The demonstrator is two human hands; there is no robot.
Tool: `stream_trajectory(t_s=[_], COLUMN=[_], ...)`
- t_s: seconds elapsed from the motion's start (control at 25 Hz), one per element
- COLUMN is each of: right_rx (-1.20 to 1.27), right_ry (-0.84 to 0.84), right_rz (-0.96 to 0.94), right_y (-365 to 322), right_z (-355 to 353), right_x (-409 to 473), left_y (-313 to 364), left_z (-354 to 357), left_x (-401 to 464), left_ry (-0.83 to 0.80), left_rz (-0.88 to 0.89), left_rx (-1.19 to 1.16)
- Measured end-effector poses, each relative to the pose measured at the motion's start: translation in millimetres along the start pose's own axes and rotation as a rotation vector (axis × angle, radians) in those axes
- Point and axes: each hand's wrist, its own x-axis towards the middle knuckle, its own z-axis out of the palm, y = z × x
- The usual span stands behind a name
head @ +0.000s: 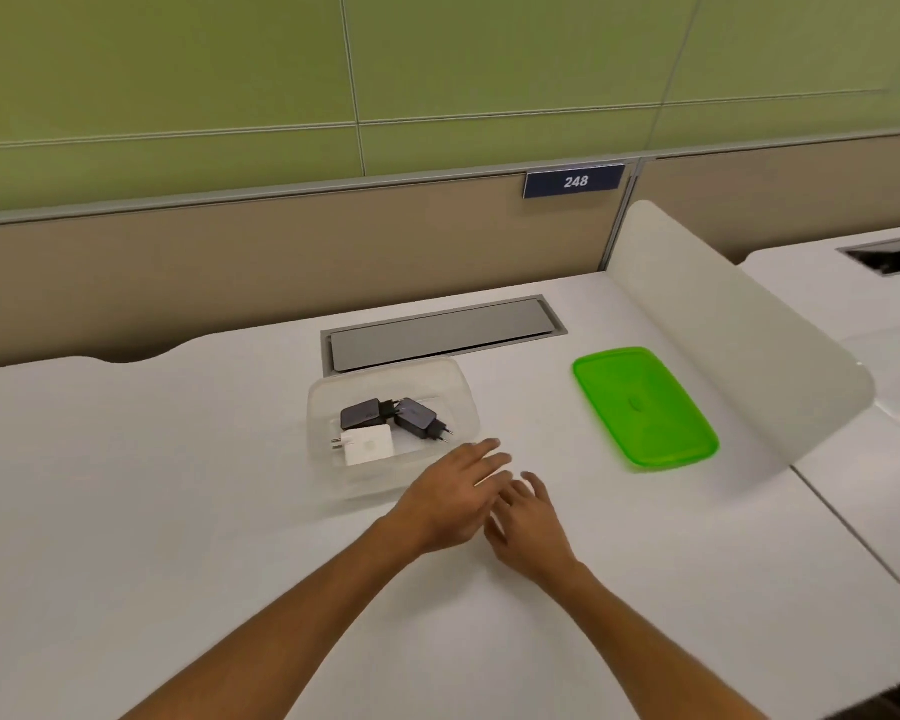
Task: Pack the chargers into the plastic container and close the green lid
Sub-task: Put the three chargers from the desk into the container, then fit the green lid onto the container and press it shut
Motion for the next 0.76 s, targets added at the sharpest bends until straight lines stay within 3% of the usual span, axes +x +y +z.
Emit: stream_trajectory(t_s=[0.2, 0.36, 0.76], right_rx=[-0.194, -0.248, -0.339], right_ry=[-0.229, -0.253, -0.173], right_rz=[0.461, 0.723, 0.838], right_y=[78.5, 117.3, 146.8], right_z=[-38.1, -46.9, -45.1], right_x=[-3.7, -4.8, -0.6], left_y=[25.7, 36.4, 18.0], left_z=[27.9, 43.4, 35.1], left_x=[16.1, 27.2, 53.5], left_ry=[-0.068, -0.141, -0.056], left_rz=[0.149, 0.231, 0.217], left_rx=[-0.036, -0.035, -0.007])
